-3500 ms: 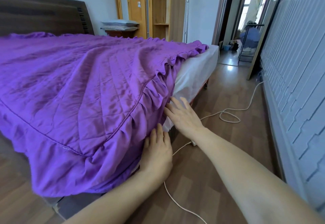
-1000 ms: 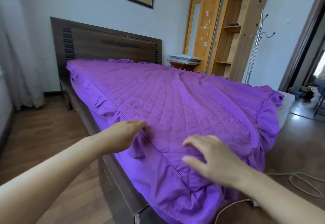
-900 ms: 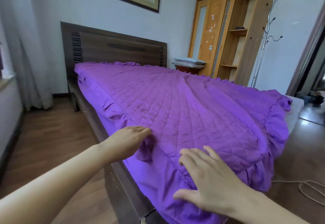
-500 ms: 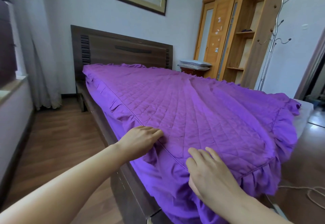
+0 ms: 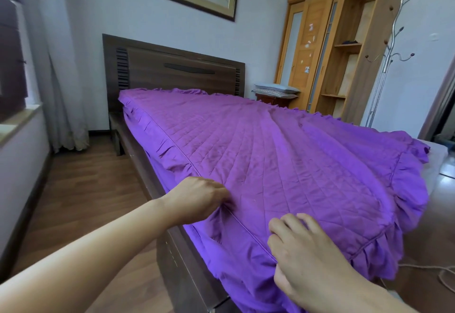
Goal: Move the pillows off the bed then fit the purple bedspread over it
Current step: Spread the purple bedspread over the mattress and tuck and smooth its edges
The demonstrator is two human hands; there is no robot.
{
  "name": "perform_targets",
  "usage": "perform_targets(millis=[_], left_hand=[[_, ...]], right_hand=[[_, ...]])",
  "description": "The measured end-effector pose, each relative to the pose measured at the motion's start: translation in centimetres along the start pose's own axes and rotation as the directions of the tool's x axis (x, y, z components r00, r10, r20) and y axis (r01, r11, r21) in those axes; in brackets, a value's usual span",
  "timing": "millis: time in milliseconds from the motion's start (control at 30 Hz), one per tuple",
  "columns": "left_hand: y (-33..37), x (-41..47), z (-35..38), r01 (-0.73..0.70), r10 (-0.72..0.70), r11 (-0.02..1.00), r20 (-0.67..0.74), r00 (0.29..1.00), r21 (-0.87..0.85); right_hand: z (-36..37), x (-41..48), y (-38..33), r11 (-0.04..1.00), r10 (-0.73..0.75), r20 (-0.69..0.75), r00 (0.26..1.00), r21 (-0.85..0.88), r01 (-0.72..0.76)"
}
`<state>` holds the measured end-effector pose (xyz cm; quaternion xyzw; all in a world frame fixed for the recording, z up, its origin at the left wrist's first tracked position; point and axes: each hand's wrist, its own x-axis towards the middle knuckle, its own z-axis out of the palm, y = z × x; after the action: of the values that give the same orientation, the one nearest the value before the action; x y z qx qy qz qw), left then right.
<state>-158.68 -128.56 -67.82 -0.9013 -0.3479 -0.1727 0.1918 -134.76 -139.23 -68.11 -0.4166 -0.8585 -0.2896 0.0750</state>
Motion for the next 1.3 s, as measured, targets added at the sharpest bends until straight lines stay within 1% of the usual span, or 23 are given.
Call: perform_targets(millis=[100,167,233,267,300,367,433,500,533,600,700,767,800,833,867,900,933,1000,1100,1167,1200,1233,1300], left_hand=[[-0.5,2.0,-1.1,0.246,-0.228,0.955,0.116,0.967,-0.167],[-1.2,4.1,-0.8,0.345,-0.330,0.922,0.108,0.938,-0.176],[-1.6,6.3,0.3,0.402,-0.383,0.906,0.148,0.912,-0.132],[-1.3,7.1,0.9,0.441,-0.409,0.891,0.231,0.883,-0.110],[-0.9,8.0,1.6,0.465,-0.414,0.880,0.325,0.850,-0.096],[0.5,8.9,2.9,0.440,-0.354,0.894,0.464,0.812,-0.087],[1.5,9.0,3.2,0.416,-0.297,0.899,0.503,0.812,-0.140],[1.4,8.8,2.7,0.408,-0.247,0.888,0.529,0.812,-0.212],[1.0,8.5,2.2,0.388,-0.217,0.889,0.524,0.824,-0.243],[0.1,8.3,1.7,0.375,-0.200,0.880,0.488,0.850,-0.292],[-1.1,10.0,1.8,0.449,-0.346,0.864,0.378,0.859,-0.228],[-1.2,12.0,2.8,0.484,-0.413,0.866,0.366,0.834,-0.125],[-0.8,12.8,3.4,0.497,-0.422,0.862,0.397,0.815,-0.103],[-0.2,13.5,4.1,0.499,-0.414,0.862,0.440,0.797,-0.094],[0.6,14.0,4.9,0.487,-0.390,0.869,0.482,0.785,-0.090],[1.2,14.2,5.3,0.471,-0.364,0.878,0.511,0.778,-0.091],[1.5,14.1,5.5,0.458,-0.346,0.884,0.525,0.777,-0.095],[0.9,13.7,5.3,0.451,-0.340,0.888,0.539,0.771,-0.086],[-1.9,12.7,4.9,0.476,-0.411,0.879,0.525,0.745,0.012],[-3.9,12.8,5.0,0.549,-0.501,0.834,0.482,0.719,0.048],[-4.6,13.2,5.2,0.584,-0.533,0.811,0.456,0.713,0.035],[-5.4,14.0,5.3,0.607,-0.552,0.795,0.437,0.710,0.019],[-6.0,15.5,6.1,0.601,-0.550,0.799,0.415,0.725,0.008]], right_hand=[[-2.6,2.1,0.7,0.995,-0.086,0.211,0.974,0.062,0.074],[-3.4,4.9,1.7,0.962,-0.063,0.370,0.927,0.269,-0.042],[-2.7,8.3,2.8,0.883,0.074,0.283,0.956,0.427,-0.195],[-1.4,10.0,3.4,0.899,0.137,0.169,0.976,0.392,-0.195],[0.1,11.5,4.0,0.928,0.166,0.129,0.978,0.314,-0.199],[3.8,13.5,6.3,0.925,0.224,0.282,0.933,0.240,-0.295],[7.2,13.0,10.0,0.835,0.298,0.529,0.795,0.259,-0.485],[10.2,8.7,15.8,0.708,0.446,0.648,0.617,0.166,-0.686],[10.7,6.1,18.3,0.643,0.535,0.662,0.524,0.083,-0.761],[10.9,1.4,23.0,0.534,0.641,0.657,0.396,-0.011,-0.846],[10.2,0.1,26.2,0.511,0.692,0.658,0.299,-0.153,-0.846],[9.2,2.4,24.8,0.537,0.755,0.580,0.306,-0.280,-0.796],[9.0,4.2,23.0,0.587,0.751,0.536,0.385,-0.276,-0.761],[8.9,6.5,20.9,0.673,0.699,0.485,0.525,-0.201,-0.712],[9.0,8.6,18.8,0.775,0.588,0.443,0.677,-0.067,-0.629],[9.1,10.4,16.5,0.826,0.475,0.457,0.752,0.063,-0.560],[9.4,11.7,14.8,0.820,0.402,0.511,0.760,0.168,-0.547],[10.7,11.4,16.0,0.735,0.390,0.615,0.685,0.240,-0.634],[12.7,7.4,22.0,0.601,0.562,0.688,0.459,0.042,-0.798],[12.6,6.9,24.5,0.549,0.670,0.643,0.371,-0.093,-0.830],[12.3,7.2,24.7,0.542,0.704,0.615,0.355,-0.142,-0.828],[12.1,8.2,24.3,0.565,0.719,0.563,0.407,-0.133,-0.814],[11.4,10.4,22.5,0.651,0.657,0.490,0.574,0.016,-0.759]])
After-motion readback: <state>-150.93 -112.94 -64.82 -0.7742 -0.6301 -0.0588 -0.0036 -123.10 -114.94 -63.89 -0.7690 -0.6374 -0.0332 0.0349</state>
